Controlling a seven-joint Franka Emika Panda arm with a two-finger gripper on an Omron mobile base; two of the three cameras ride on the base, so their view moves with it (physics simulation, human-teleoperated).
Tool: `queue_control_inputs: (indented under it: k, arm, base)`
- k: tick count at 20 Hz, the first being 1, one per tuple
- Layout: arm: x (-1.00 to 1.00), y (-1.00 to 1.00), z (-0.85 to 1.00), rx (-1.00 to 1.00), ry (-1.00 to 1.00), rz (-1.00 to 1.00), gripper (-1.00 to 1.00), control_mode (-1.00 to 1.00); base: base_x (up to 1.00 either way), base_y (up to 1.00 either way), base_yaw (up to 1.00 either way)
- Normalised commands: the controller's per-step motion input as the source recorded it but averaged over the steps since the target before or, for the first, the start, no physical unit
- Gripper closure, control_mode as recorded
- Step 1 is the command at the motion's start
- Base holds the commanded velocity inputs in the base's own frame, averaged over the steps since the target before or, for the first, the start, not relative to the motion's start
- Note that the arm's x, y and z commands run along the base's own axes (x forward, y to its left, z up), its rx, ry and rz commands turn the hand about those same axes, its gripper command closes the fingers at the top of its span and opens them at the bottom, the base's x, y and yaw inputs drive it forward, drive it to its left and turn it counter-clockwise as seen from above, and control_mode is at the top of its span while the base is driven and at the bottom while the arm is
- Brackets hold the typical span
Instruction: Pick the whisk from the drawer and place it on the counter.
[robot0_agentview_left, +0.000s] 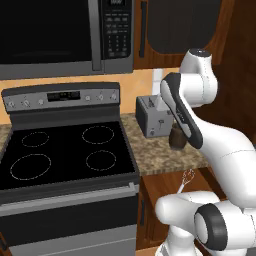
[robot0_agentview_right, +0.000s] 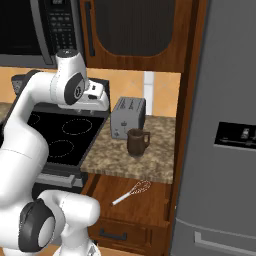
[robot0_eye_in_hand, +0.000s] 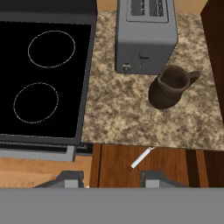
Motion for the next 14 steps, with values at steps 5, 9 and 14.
queue_control_inputs:
  k: [5,9,14]
  arm:
    - [0.0,0.0,0.0,0.0,0.0,0.0,-1.0,1.0]
    - [0.0,0.0,0.0,0.0,0.0,0.0,-1.0,1.0]
    - [0.0,0.0,0.0,0.0,0.0,0.0,-1.0,1.0]
  base:
    - [0.0,0.0,0.0]
    - [0.0,0.56,-0.01]
    - [0.0,0.8,-0.05]
